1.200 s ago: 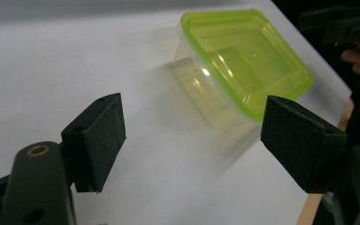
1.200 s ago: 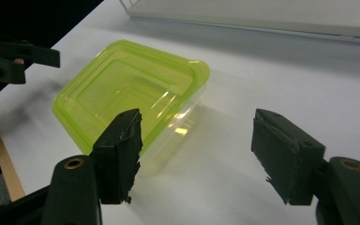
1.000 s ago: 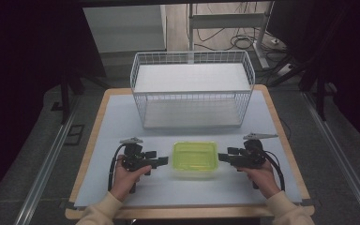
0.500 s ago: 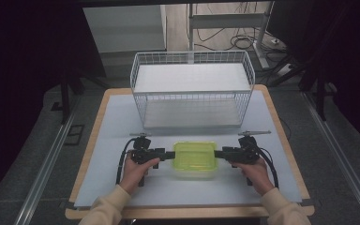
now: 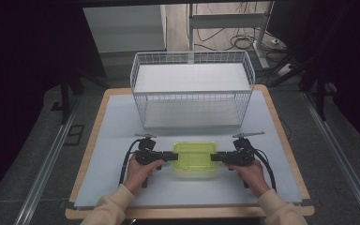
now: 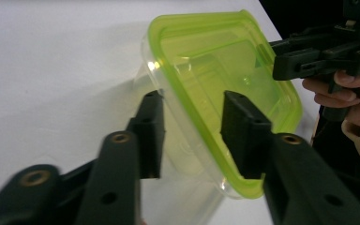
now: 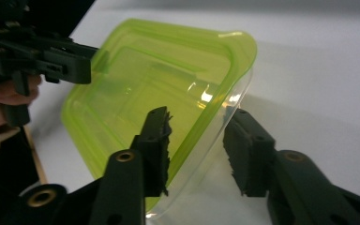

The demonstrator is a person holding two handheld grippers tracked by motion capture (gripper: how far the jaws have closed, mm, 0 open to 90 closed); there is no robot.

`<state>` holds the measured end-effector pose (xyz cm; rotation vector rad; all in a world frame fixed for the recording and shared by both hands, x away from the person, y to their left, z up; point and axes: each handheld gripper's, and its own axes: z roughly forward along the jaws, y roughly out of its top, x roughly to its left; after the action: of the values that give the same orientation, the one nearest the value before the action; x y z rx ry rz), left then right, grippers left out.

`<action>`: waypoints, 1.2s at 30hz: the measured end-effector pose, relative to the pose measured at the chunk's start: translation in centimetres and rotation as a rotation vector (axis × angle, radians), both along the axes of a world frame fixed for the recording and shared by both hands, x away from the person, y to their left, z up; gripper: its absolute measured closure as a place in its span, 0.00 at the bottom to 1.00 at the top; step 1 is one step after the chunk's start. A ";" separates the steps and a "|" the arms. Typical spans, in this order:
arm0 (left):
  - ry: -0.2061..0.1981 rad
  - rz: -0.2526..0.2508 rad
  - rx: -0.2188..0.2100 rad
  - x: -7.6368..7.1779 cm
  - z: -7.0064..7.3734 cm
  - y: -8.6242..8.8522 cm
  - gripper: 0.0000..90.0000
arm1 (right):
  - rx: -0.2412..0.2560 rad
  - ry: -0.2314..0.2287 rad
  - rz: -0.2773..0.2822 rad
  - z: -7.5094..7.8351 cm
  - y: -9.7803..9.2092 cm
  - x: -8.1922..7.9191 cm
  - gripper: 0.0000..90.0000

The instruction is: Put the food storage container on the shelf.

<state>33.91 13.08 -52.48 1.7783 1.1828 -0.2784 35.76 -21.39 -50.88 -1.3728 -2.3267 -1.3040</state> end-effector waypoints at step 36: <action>-0.177 -0.054 -0.063 -3.4 5.4 0.3 0.91 | 0.119 -0.169 -0.025 4.9 -1.6 -3.2 0.89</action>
<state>30.54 13.34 -47.11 1.7433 0.9915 -0.1835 32.58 -23.02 -45.96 -1.3061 -2.2984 -1.5962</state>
